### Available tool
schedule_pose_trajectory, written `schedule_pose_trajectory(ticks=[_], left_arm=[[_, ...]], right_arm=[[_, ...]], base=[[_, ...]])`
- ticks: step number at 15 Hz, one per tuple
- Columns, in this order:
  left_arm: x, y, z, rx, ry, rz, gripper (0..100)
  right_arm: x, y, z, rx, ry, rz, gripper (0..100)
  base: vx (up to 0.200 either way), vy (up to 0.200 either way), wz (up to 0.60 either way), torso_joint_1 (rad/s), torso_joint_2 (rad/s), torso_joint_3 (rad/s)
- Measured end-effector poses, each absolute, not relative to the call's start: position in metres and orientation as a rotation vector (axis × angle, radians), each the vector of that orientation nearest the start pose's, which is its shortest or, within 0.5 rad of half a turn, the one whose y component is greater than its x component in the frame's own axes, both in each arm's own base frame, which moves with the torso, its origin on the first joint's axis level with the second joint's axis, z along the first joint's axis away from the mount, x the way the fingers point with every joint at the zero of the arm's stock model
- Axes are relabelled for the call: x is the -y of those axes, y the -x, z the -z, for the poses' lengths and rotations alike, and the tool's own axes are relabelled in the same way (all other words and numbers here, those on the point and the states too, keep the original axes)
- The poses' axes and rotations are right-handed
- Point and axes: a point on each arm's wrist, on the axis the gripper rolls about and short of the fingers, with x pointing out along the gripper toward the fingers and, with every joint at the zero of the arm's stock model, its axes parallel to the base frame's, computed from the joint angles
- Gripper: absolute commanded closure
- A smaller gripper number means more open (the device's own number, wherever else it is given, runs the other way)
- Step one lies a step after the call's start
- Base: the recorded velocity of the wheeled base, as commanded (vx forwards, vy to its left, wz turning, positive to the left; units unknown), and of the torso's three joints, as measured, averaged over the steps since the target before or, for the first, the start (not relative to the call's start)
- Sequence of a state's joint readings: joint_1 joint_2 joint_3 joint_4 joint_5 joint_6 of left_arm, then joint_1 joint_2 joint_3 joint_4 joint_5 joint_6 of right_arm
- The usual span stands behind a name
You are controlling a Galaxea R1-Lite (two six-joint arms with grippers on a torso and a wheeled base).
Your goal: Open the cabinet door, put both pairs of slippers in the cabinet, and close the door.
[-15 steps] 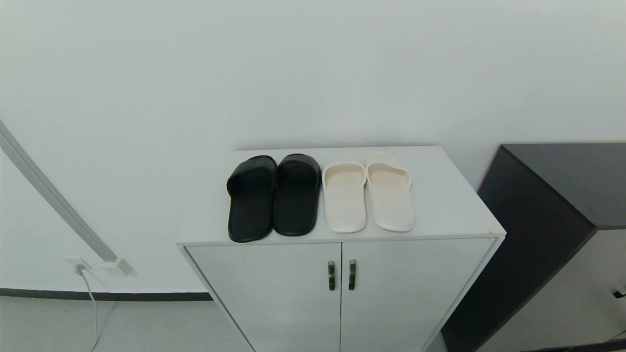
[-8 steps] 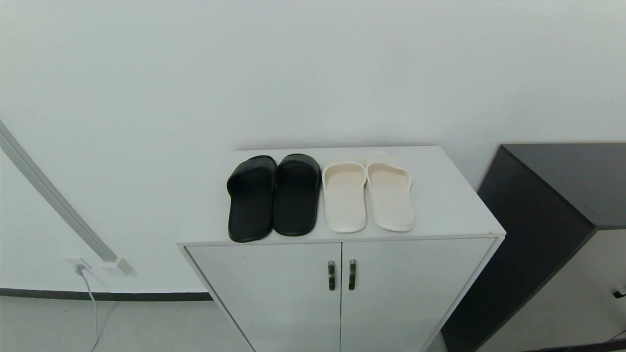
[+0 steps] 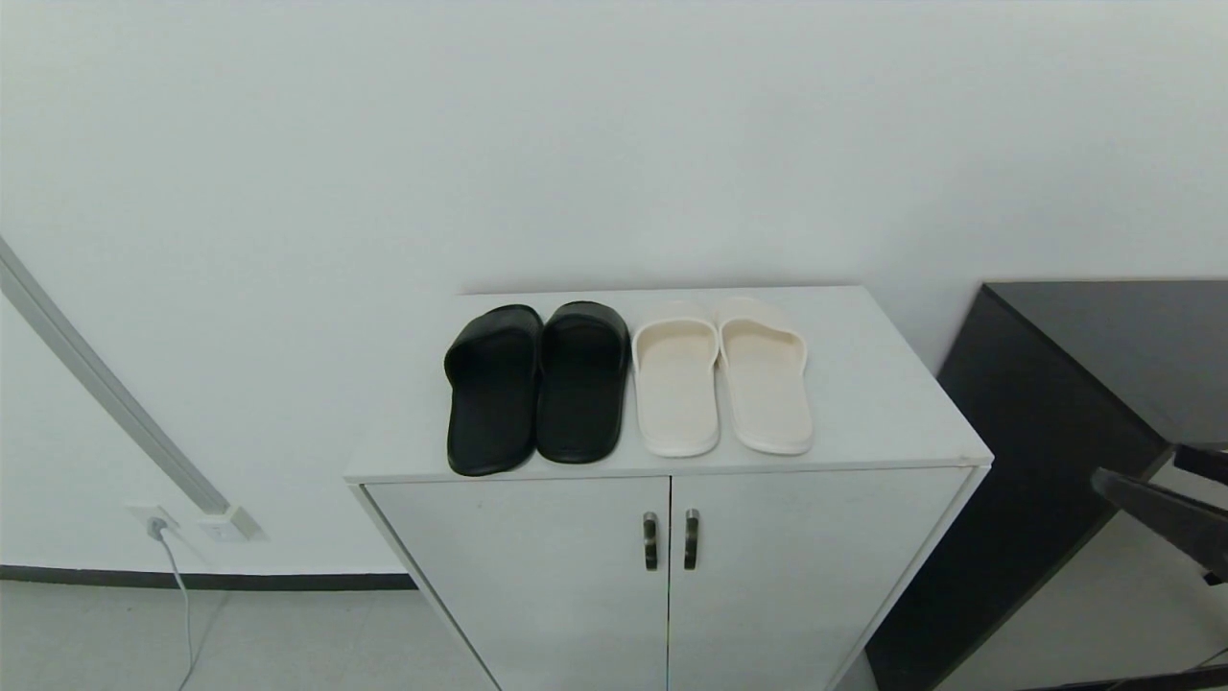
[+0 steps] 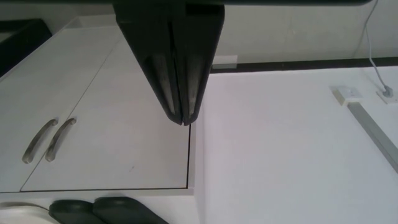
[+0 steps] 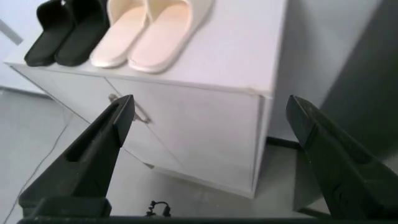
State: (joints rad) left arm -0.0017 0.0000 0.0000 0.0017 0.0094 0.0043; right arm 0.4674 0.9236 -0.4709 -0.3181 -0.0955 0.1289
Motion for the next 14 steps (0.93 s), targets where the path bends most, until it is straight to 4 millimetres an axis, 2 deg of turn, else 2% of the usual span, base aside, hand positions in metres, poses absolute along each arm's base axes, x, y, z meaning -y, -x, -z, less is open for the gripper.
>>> schedule_pose_trajectory(ticks=[4, 10, 14], left_arm=[[0.000, 0.023, -0.075, -0.002, -0.004, -0.007, 100], [0.000, 0.023, -0.075, -0.002, -0.003, -0.007, 100], [0.000, 0.023, -0.075, -0.002, -0.003, -0.006, 100]], right_arm=[[-0.102, -0.129, -0.244, -0.165, -0.109, -0.409, 0], [-0.167, -0.164, -0.252, -0.194, -0.122, -0.327, 0], [-0.205, -0.189, -0.250, -0.201, -0.099, -0.274, 0]], base=[[0.000, 0.000, 0.00, 0.000, 0.00, 0.000], [0.000, 0.000, 0.00, 0.000, 0.00, 0.000], [0.000, 0.000, 0.00, 0.000, 0.00, 0.000]])
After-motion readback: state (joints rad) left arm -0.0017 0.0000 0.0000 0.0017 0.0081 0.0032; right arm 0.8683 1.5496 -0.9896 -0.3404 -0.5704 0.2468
